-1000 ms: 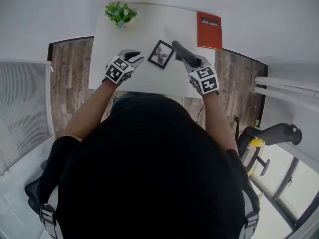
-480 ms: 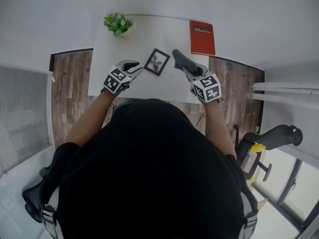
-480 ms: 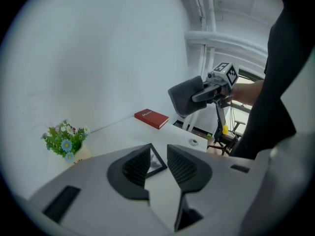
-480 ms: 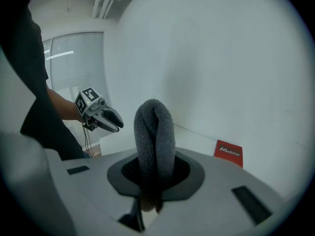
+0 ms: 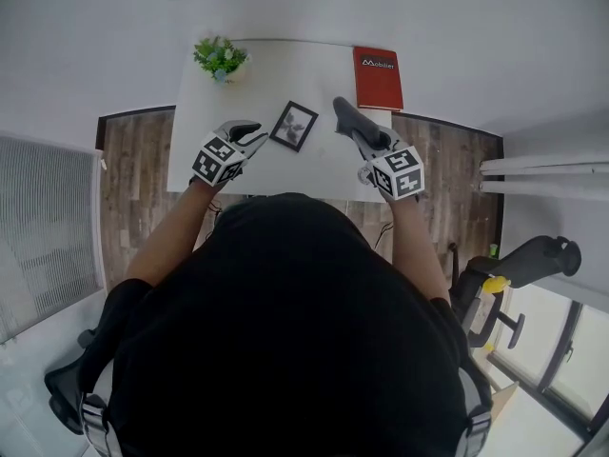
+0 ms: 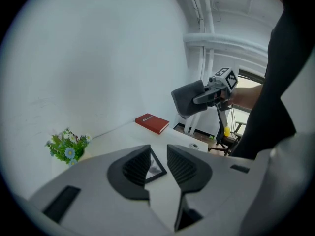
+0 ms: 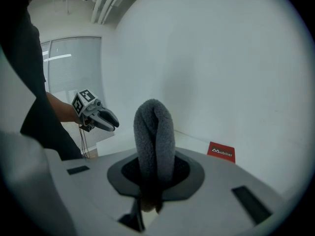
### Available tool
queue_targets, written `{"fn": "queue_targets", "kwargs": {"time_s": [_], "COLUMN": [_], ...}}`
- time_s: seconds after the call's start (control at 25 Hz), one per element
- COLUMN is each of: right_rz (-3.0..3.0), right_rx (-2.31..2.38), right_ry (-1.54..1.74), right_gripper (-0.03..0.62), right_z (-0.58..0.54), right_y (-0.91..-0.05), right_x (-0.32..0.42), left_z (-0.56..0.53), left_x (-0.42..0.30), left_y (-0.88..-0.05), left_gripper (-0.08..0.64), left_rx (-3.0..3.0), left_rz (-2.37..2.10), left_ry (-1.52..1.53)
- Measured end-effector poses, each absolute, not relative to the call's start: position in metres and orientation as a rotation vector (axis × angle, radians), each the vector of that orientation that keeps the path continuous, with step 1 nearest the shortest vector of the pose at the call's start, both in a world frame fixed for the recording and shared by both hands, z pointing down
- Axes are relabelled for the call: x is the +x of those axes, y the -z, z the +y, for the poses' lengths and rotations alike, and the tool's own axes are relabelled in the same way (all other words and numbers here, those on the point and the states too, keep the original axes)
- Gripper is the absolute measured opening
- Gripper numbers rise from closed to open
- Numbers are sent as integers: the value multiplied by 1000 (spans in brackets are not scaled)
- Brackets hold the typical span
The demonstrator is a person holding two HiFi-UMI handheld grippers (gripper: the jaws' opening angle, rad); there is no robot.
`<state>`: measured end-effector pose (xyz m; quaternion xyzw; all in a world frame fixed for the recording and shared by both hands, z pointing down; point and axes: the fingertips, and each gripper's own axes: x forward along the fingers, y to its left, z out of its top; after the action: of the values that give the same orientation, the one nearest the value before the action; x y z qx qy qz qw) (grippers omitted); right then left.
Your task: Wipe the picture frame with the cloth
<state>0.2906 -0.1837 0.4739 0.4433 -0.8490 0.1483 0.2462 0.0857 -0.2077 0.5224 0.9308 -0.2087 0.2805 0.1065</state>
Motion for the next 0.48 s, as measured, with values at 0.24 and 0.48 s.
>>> {"fn": "queue_targets", "kwargs": {"time_s": [0.24, 0.48], "right_rz": [-2317, -2313], "right_rx": [1247, 1264], "right_ry": [-402, -396], "right_gripper": [46, 46], "right_z": [-179, -174], "right_y": [-469, -464], "right_x": [299, 306], "left_z": [-207, -205], "left_x": [88, 89], "left_y": [-510, -503], "left_gripper": [110, 110], "left_rx": [2760, 2769], "left_rz": [-622, -630], "left_ry": [-812, -808]}}
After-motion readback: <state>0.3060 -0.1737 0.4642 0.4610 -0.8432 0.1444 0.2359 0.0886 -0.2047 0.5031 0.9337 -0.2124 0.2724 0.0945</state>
